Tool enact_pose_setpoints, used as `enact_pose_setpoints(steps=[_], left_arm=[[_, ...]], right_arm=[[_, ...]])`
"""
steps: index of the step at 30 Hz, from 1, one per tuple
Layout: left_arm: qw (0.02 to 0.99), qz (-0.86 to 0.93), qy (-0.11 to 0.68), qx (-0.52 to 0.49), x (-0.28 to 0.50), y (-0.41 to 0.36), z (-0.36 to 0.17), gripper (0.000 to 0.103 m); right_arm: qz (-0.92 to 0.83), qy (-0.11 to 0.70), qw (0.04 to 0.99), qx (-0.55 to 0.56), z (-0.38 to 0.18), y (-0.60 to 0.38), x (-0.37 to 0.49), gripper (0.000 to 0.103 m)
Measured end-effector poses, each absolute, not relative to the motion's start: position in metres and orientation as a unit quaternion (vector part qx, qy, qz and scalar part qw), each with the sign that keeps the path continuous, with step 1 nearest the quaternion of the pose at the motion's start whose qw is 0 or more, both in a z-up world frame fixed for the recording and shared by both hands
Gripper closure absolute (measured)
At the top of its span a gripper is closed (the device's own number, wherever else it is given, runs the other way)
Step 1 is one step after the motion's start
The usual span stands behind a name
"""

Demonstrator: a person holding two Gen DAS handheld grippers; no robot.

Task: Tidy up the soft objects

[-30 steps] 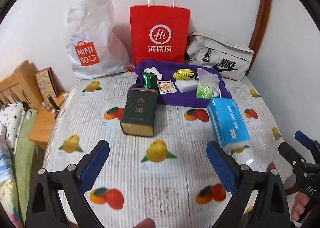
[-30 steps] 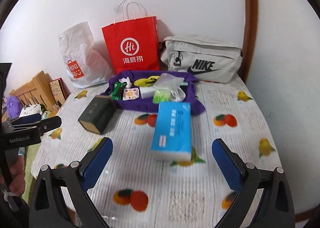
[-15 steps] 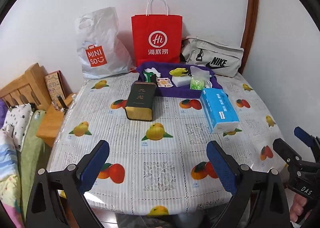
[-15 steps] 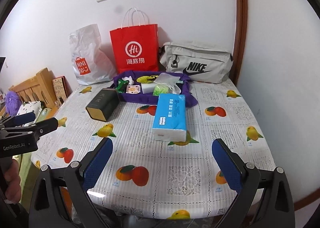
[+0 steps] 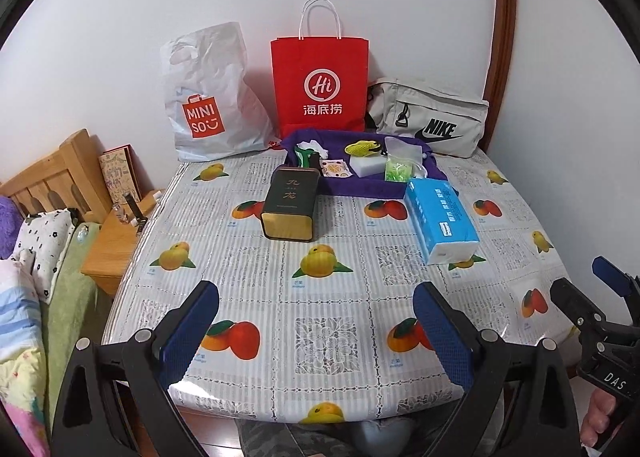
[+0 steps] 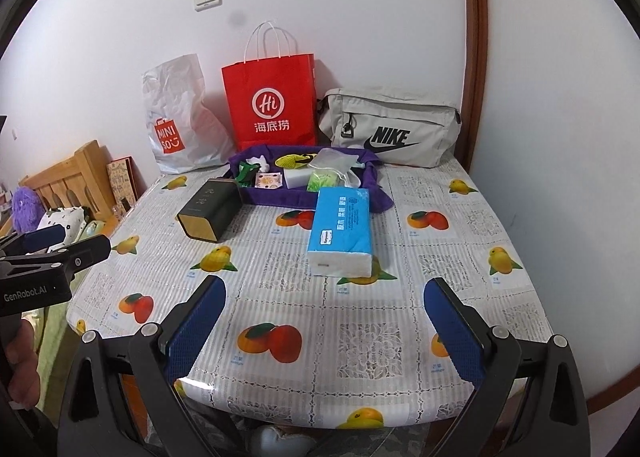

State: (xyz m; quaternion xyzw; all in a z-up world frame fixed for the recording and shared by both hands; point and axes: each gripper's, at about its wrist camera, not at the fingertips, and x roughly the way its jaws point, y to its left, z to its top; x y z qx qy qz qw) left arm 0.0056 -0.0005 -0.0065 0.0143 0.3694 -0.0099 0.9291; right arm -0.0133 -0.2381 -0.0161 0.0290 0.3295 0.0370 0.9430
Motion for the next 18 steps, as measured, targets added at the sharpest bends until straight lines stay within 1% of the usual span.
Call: enact_pose_setpoints(steps=[18], left_arm=[[0.93, -0.01, 0.368, 0.014, 0.0054, 0.0014, -0.0057, 0.005]], right_arm=[[0.036, 0.332, 0.942, 0.027, -0.0146, -0.2388, -0.0157, 0.004]])
